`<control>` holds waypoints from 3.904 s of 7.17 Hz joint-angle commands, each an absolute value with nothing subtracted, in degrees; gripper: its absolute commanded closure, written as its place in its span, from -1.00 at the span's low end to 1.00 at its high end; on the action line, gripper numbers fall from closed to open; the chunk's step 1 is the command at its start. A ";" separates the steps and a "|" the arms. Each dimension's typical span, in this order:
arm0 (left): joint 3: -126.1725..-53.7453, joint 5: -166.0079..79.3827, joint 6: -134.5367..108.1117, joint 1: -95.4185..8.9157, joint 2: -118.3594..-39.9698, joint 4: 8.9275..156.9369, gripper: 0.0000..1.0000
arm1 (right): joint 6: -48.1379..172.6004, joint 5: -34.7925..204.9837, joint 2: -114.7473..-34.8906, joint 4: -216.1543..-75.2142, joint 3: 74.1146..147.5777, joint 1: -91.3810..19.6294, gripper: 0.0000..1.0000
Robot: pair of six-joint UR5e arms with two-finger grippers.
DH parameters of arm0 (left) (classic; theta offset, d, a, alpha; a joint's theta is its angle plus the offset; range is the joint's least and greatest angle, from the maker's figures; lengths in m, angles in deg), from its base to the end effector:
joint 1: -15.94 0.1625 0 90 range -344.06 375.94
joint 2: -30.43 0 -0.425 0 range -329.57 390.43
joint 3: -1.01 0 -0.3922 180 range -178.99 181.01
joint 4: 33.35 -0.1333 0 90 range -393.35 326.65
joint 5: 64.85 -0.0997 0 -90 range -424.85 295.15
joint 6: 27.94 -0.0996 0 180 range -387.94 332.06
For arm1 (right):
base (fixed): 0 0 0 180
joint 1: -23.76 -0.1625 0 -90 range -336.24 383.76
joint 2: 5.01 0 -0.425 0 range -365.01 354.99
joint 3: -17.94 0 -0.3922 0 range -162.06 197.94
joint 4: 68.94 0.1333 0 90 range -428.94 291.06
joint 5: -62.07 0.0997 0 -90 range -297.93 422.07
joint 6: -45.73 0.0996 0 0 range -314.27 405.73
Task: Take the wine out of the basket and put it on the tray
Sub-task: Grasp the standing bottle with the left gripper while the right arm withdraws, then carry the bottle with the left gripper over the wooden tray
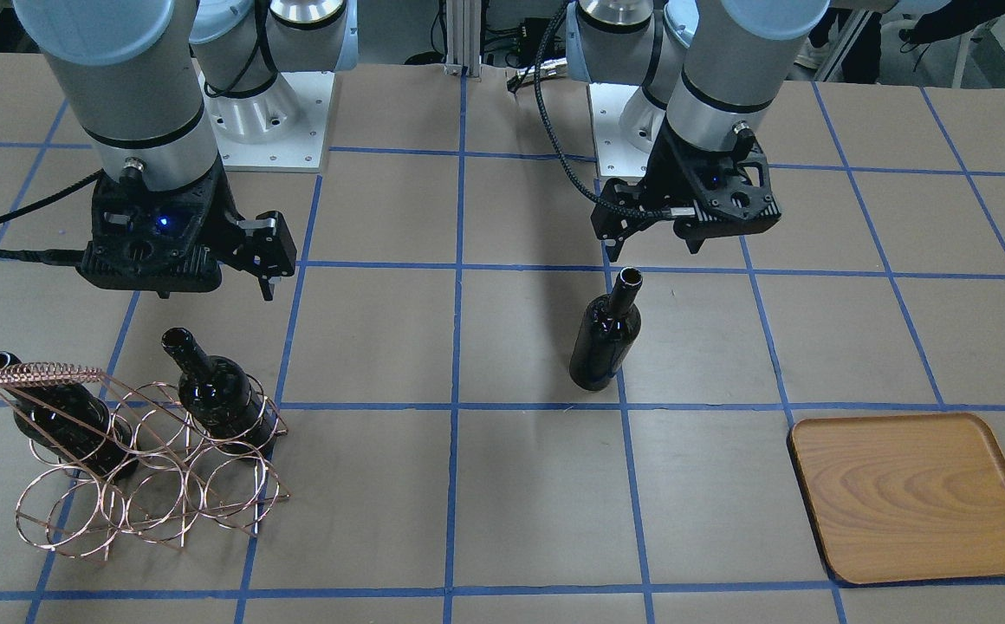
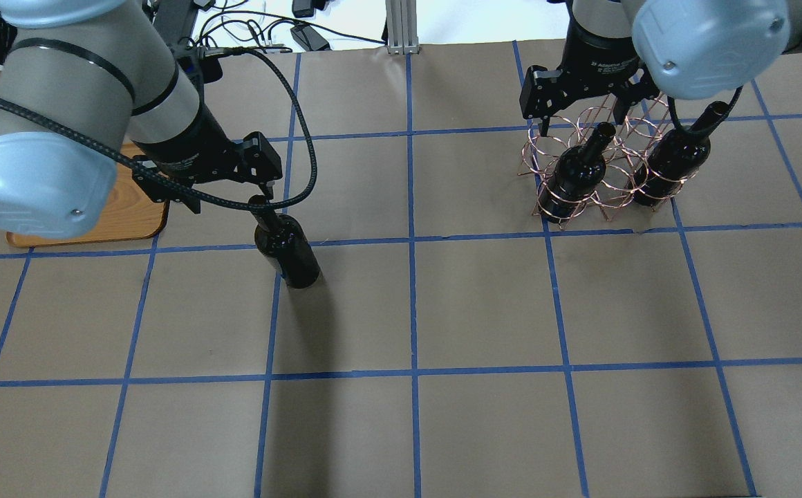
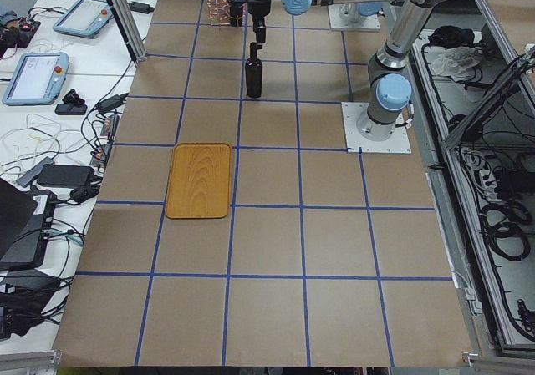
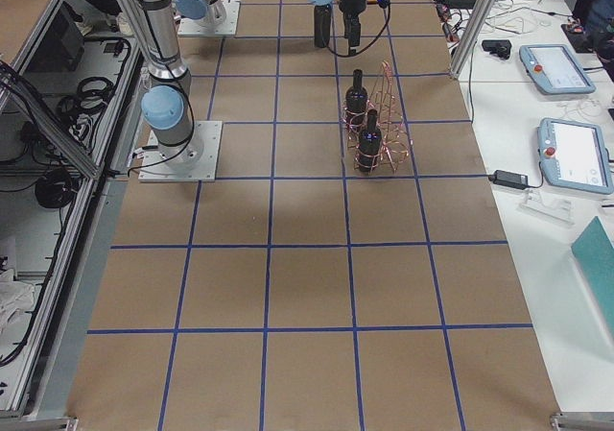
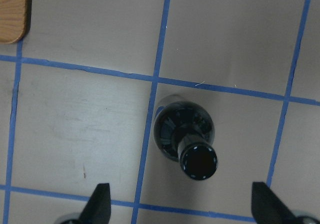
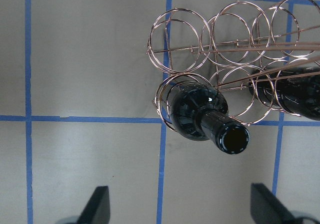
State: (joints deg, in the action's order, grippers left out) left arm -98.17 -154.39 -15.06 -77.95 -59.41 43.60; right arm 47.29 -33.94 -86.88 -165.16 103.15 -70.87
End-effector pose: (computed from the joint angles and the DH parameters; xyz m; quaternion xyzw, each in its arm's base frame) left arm -0.1672 -0.4824 0.4337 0.0782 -0.9963 0.0342 0.0091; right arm 0.1674 -0.5445 0.4665 0.0254 -0.9980 0.0279 0.0510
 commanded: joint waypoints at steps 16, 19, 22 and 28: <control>-101.56 -155.20 -13.00 -78.89 -62.74 40.22 0.75 | 43.09 -23.97 -91.50 -162.54 103.90 -67.39 -1.00; -98.15 -161.75 -17.71 -75.92 -60.81 40.39 1.00 | 43.09 -23.88 -91.67 -161.75 104.16 -67.30 -1.00; -92.09 -160.21 -34.90 -64.70 -60.01 45.12 1.00 | 43.09 -24.58 -92.90 -161.05 104.42 -67.39 -1.00; -85.85 -151.68 -78.35 -33.63 -67.45 41.66 1.00 | 43.09 -24.94 -93.69 -156.75 104.34 -67.39 -1.00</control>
